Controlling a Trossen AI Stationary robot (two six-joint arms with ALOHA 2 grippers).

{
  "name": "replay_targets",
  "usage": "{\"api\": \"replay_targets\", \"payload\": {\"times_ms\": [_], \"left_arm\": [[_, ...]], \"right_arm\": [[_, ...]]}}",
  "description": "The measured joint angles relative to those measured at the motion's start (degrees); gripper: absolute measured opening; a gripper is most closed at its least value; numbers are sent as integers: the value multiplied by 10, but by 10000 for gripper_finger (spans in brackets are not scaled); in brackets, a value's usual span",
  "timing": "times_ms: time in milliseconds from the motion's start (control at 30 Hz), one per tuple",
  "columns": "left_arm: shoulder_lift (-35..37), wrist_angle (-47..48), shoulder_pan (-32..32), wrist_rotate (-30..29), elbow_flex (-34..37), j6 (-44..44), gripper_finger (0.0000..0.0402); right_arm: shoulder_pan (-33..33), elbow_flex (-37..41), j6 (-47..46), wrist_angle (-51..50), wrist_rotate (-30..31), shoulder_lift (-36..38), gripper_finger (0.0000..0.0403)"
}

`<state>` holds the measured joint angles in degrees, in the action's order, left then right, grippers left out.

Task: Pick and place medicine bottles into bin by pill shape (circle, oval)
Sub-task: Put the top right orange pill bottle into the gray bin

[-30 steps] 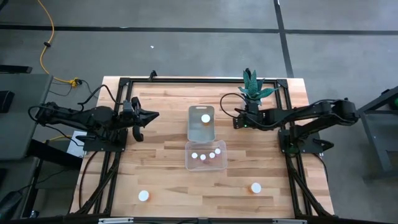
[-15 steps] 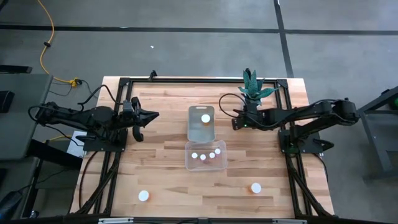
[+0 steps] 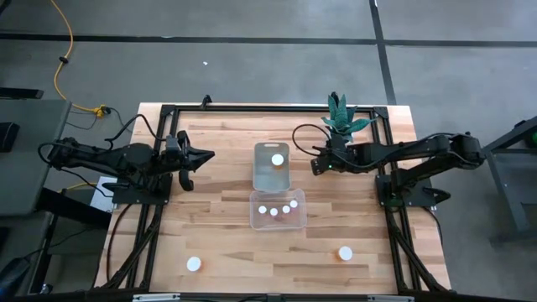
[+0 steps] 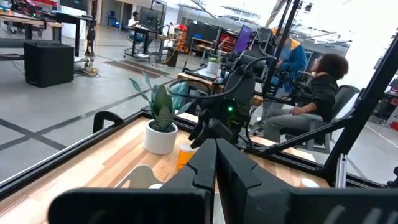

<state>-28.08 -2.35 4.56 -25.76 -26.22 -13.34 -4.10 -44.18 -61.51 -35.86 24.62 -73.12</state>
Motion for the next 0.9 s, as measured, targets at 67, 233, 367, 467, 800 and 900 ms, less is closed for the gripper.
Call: {"api": "replay_targets", "payload": {"times_ms": [67,233,367,467,800,900], "left_arm": [[0,0,0,0,0,0,0],[0,0,0,0,0,0,0],[0,0,0,0,0,0,0],[0,0,0,0,0,0,0],[0,0,0,0,0,0,0],[0,0,0,0,0,0,0]], "right_arm": [[0,0,21,-12,-9,0,257],[0,0,48,-16,-10,0,257],[0,0,45,-17,-9,0,267],[0,0,30,-25,0,0,294],[3,0,-1,-29,18,0,326],[3,0,-15,-31,22,-2,326]]}}
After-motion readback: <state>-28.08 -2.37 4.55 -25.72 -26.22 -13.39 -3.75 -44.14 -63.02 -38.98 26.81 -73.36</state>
